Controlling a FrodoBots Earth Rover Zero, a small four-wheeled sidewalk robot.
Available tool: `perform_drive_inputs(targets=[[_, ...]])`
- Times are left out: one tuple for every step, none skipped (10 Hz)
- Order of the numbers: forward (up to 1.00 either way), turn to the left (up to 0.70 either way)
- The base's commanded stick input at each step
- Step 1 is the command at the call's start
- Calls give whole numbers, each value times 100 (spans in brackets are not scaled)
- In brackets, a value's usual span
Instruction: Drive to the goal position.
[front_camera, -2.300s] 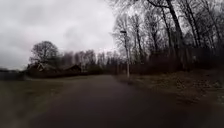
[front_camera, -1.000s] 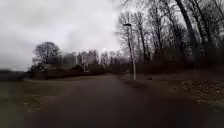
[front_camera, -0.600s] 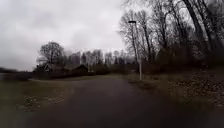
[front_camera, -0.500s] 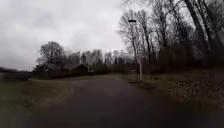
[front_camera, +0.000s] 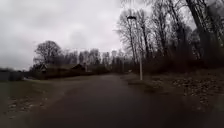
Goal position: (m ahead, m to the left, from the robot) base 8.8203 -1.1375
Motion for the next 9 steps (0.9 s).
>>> perform_drive_inputs(targets=[[100, 0], [100, 0], [100, 0], [100, 0], [100, 0], [100, 0], [100, 0], [100, 0], [100, 0]])
